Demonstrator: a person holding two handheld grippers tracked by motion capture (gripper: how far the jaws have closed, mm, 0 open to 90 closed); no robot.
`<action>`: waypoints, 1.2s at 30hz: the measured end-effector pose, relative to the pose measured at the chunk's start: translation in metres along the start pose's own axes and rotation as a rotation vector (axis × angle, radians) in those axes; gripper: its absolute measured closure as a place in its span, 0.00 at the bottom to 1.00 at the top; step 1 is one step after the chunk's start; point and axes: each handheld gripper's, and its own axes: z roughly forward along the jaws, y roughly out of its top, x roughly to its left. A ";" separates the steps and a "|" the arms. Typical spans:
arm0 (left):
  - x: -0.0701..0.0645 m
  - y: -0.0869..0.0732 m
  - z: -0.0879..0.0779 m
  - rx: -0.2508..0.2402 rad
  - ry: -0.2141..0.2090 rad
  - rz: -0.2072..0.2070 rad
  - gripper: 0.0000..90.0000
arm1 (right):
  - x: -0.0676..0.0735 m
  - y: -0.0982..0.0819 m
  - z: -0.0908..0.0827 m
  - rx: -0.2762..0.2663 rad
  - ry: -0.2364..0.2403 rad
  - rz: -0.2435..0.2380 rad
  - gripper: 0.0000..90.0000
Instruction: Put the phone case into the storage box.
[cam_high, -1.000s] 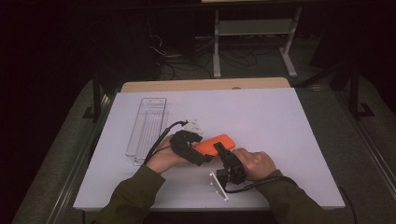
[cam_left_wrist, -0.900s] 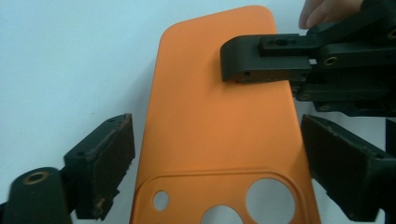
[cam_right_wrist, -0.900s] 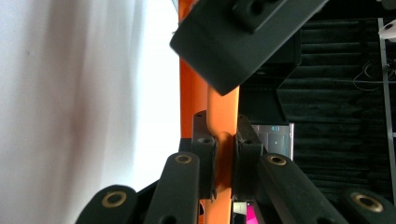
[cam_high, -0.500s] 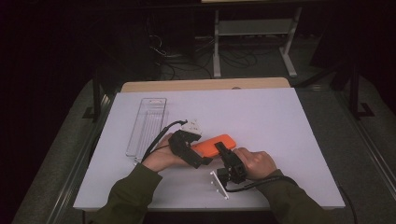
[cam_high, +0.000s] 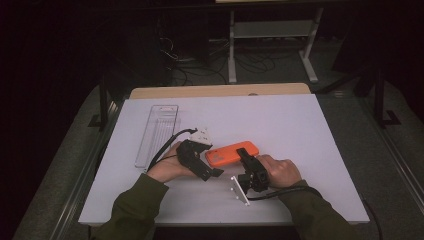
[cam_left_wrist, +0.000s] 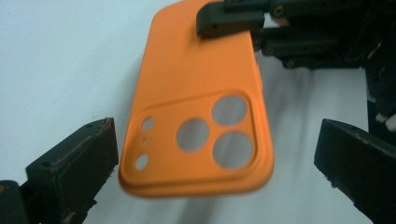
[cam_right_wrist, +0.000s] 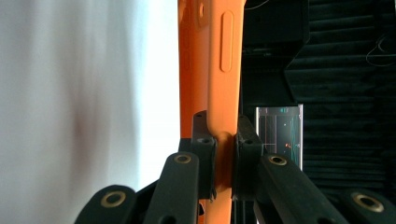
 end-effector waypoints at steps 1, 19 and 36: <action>0.001 -0.001 -0.001 -0.003 0.001 0.001 0.00 | 0.000 -0.001 0.000 0.002 0.001 0.002 0.90; 0.025 -0.016 -0.017 -0.105 0.021 -0.049 0.00 | -0.015 -0.027 -0.002 0.086 -0.009 0.086 0.90; 0.030 -0.025 -0.014 -0.109 0.002 -0.014 0.00 | -0.020 -0.032 -0.003 0.089 -0.010 0.128 0.89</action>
